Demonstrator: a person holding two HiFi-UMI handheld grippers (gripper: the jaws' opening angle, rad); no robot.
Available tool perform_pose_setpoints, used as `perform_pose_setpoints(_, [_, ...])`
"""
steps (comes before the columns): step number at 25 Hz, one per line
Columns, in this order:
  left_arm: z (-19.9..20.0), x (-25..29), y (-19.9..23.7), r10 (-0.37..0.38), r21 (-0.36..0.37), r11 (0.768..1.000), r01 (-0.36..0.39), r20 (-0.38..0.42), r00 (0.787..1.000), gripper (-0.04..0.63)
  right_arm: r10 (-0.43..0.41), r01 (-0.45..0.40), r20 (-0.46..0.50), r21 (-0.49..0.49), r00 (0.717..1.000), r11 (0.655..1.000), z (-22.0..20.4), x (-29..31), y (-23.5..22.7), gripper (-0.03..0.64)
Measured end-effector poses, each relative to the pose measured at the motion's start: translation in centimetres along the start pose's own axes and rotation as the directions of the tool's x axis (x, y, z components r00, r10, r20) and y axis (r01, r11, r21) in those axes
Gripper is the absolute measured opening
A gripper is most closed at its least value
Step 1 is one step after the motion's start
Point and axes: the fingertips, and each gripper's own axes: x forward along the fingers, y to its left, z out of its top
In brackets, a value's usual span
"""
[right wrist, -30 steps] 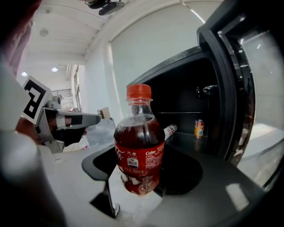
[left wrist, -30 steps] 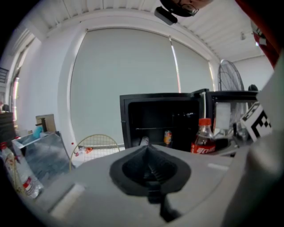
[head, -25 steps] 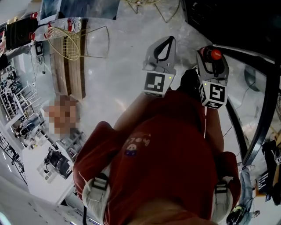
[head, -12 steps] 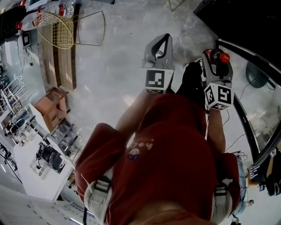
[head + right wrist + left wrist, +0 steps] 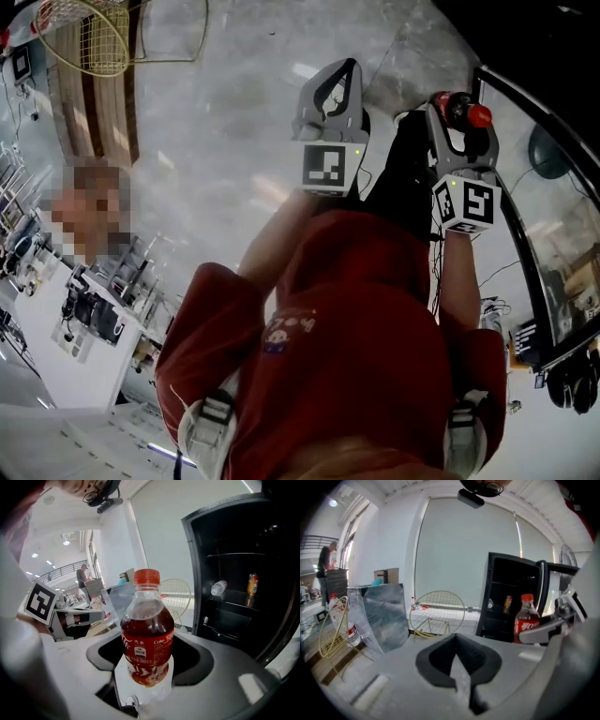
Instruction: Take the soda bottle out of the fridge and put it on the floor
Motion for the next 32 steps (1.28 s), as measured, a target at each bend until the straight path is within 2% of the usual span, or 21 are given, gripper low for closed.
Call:
perform_pose_setpoints(4, [-5.1,0.8,2.7,0.021,-0.003,1.0,-0.021,-0.036,0.999,0.0,0.042,-0.042,-0.033,0.024,0.999,0.999,-3.8,3.5,1.6,0.304])
perform_pose_setpoints(10, [-12.8,3.1,5.0,0.017,0.012,1.0,-0.016,-0.093,0.996,0.0,0.104,-0.106,-0.09,-0.02,0.99,0.994,-10.2,8.9,2.6,0.304])
perform_pose_setpoints(14, [-19.2,4.4,6.4,0.029,0.008,1.0,-0.028,-0.154,0.988,0.0,0.131,-0.142,-0.139,-0.071,0.982,0.987,-14.9,11.7,1.9,0.304])
perform_pose_setpoints(18, [-26.2,6.1,7.5,0.025,0.006,1.0,-0.025,-0.191,0.981,0.0,0.125,-0.137,-0.154,-0.063,0.98,0.989,-19.7,14.9,0.5,0.304])
perform_pose_setpoints(23, [-34.3,9.6,6.1,-0.059,0.041,0.997,0.068,-0.197,0.979,0.0,0.126,-0.141,-0.149,-0.095,0.981,0.985,-25.8,18.9,-2.7,0.304])
perform_pose_setpoints(26, [-39.2,11.9,5.2,-0.081,0.076,0.992,0.099,-0.214,0.973,0.0,0.143,-0.166,-0.153,-0.151,0.978,0.974,-29.8,20.9,-4.8,0.304])
perform_pose_setpoints(32, [-44.4,17.6,4.2,-0.104,0.105,0.987,0.121,-0.154,0.982,0.0,0.125,-0.152,-0.136,-0.207,0.983,0.967,-36.3,25.3,-8.6,0.304])
